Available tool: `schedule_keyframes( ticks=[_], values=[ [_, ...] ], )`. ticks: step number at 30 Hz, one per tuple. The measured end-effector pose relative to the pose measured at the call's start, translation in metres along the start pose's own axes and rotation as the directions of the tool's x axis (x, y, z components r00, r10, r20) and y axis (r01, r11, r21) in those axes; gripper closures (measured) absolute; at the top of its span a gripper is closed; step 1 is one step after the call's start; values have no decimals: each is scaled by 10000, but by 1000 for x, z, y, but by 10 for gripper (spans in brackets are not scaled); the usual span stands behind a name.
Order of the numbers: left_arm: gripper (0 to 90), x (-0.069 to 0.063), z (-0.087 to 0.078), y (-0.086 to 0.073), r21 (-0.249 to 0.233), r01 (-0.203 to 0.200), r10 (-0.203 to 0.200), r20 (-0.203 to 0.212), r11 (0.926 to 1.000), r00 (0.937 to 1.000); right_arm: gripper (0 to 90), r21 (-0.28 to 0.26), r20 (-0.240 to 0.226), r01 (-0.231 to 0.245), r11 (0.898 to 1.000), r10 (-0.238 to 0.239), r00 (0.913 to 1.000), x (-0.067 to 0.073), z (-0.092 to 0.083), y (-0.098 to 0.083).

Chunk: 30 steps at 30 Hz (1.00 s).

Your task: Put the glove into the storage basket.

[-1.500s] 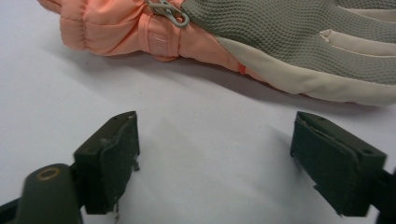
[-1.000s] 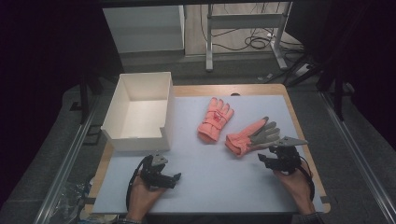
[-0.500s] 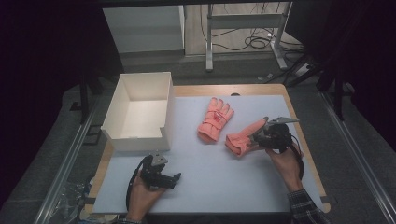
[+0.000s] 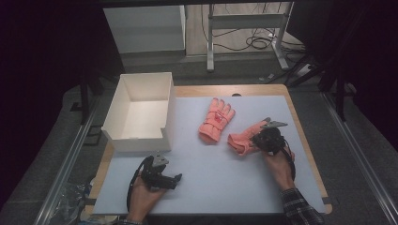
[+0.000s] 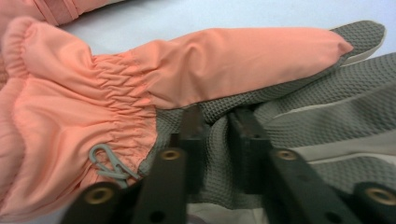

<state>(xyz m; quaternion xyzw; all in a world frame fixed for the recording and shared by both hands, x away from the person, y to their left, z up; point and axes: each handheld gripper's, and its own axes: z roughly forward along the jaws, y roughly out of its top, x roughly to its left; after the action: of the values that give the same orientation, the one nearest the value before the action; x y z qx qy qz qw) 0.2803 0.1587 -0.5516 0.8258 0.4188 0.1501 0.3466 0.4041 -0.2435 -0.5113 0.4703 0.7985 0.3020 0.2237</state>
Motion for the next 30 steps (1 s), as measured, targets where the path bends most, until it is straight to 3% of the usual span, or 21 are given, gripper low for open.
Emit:
schedule_keyframes(
  ticks=[4, 11, 17, 20, 24, 26, 30],
  values=[
    [46, 0, 0, 0, 2, 2, -2, 2, 10000, 10000, 845, 20, -49, 57, 10000, -57, 10000, -2, -1, 1],
    [46, 0, 0, 0, 6, 6, -6, 8, 10000, 10000, 853, -386, -801, -181, 9991, 149, 9967, -14, -10, 2],
    [46, 0, 0, 0, 6, 7, -7, 6, 10000, 10000, 853, -723, -1332, 271, 9970, -365, 9904, -16, -22, 2],
    [46, 0, 0, 0, 7, 8, -8, 4, 10000, 10000, 853, -949, -1736, 716, 9929, -874, 9809, -15, -31, 3],
    [46, 0, 0, 0, 11, 6, -6, 0, 10000, 10000, 852, -1324, -2425, 1545, 9791, -1831, 9527, -8, -45, 8],
    [46, 0, 0, 0, 15, 2, -2, 0, 10000, 10000, 851, -1492, -2747, 2034, 9677, -2382, 9316, -3, -51, 9],
    [46, 0, 0, 0, 16, 2, -2, 1, 10000, 10000, 850, -1723, -3366, 3017, 9377, -3439, 8766, 12, -58, 12]
  ],
)
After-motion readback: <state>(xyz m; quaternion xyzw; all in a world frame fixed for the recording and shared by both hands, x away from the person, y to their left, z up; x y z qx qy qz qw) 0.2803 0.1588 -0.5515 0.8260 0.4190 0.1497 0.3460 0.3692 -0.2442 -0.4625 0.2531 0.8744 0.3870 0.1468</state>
